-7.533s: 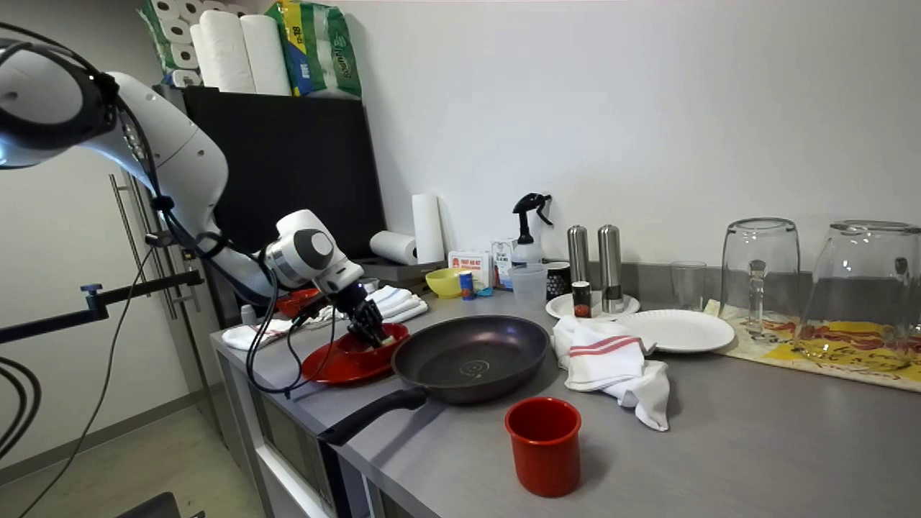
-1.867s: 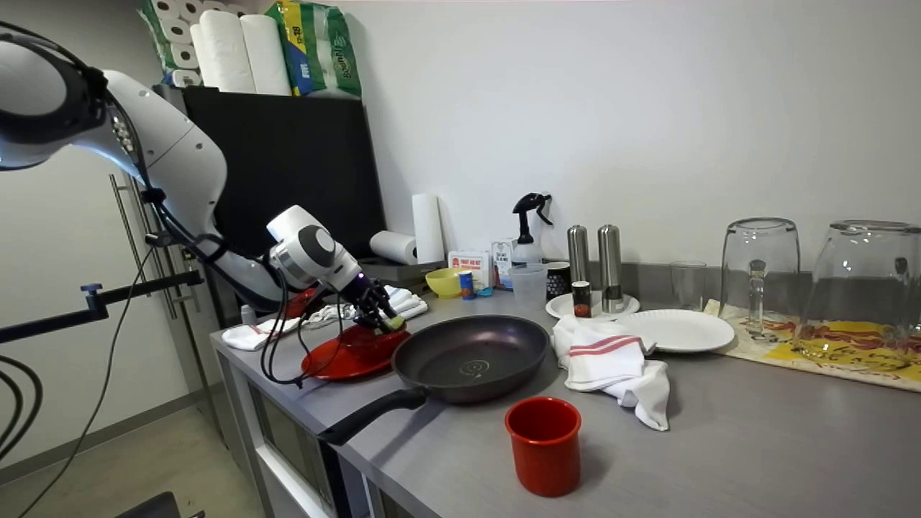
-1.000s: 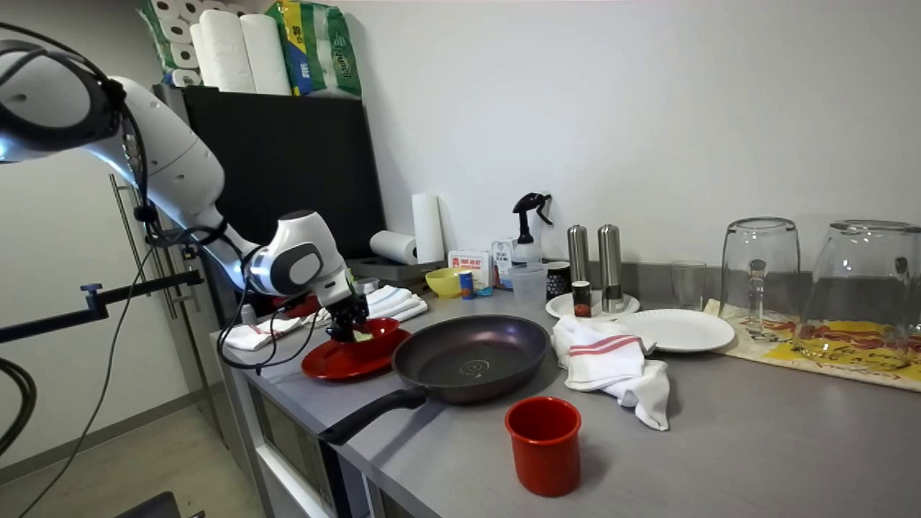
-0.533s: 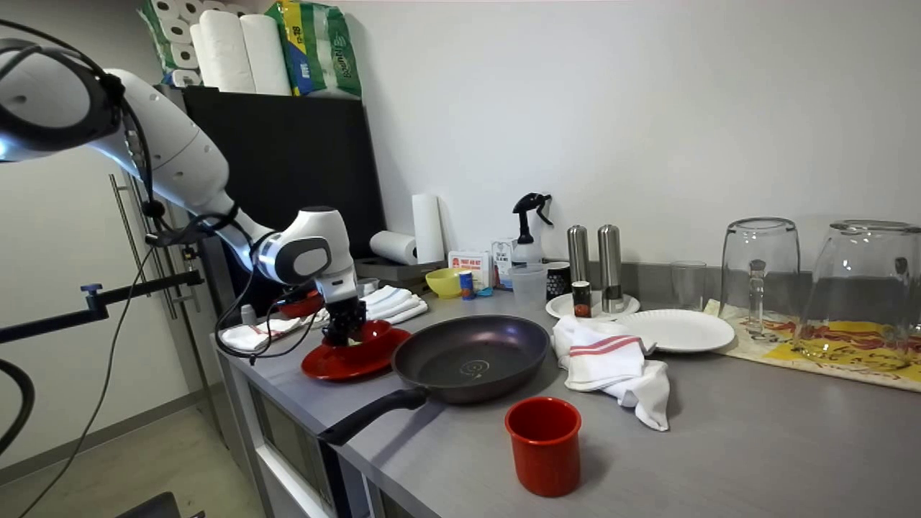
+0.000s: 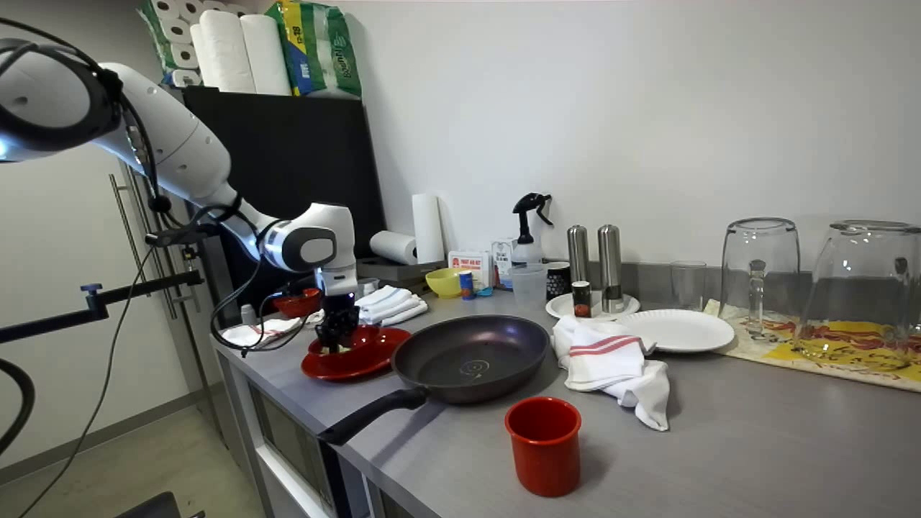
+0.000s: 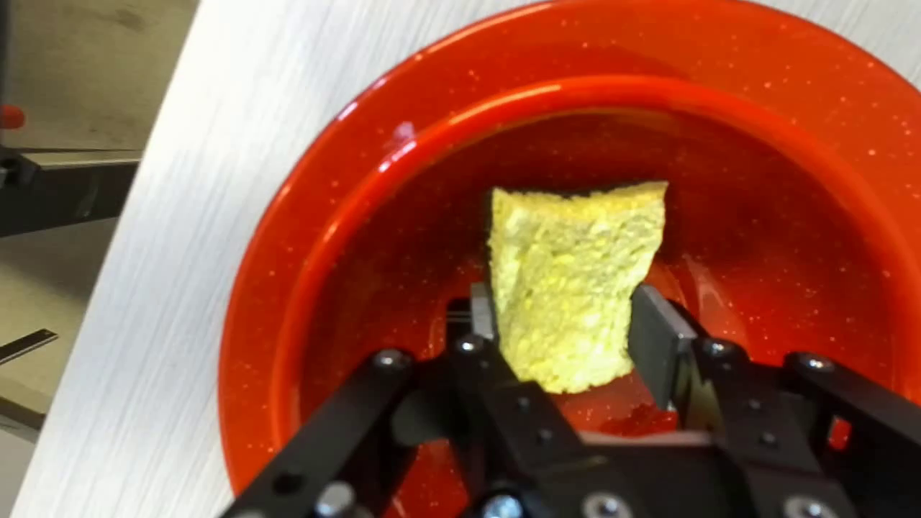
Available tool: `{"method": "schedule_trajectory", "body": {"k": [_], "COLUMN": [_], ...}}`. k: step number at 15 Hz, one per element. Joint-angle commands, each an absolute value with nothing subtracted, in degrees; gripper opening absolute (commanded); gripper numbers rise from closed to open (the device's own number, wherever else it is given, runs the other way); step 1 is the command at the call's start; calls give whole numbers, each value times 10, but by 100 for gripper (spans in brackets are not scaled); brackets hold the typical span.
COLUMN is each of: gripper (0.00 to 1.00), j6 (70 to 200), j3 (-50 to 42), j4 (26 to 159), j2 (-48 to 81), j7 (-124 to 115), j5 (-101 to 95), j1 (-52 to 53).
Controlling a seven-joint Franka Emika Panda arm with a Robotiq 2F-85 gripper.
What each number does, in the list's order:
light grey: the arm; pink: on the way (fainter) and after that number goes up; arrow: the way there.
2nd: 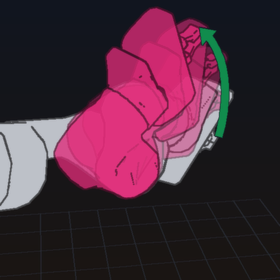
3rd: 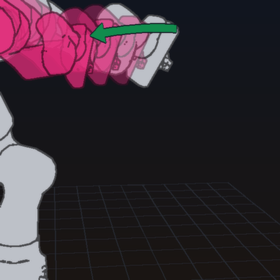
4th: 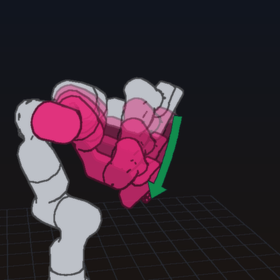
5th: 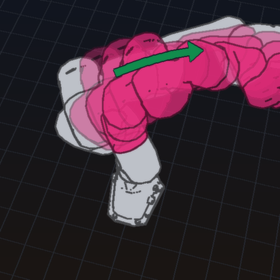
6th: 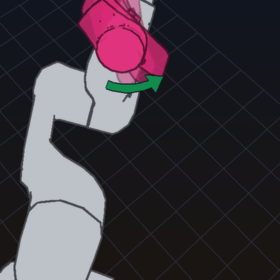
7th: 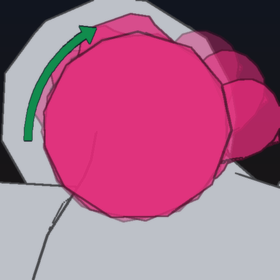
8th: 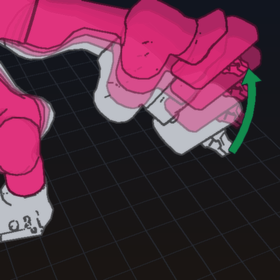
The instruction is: Use the sponge to wipe the red bowl
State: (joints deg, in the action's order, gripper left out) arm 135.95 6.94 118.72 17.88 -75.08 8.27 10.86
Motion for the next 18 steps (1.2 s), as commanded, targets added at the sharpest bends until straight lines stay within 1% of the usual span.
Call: {"method": "schedule_trajectory", "body": {"k": [1,8,18], "gripper": [23,23,23], "j6": [1293,1218,1148], "j3": [58,54,46], "j4": [1160,1133,1109], "j2": [195,207,220], "j7": [-746,-743,-734], "j5": [54,-11,-93], "j1": [122,134,145]}}
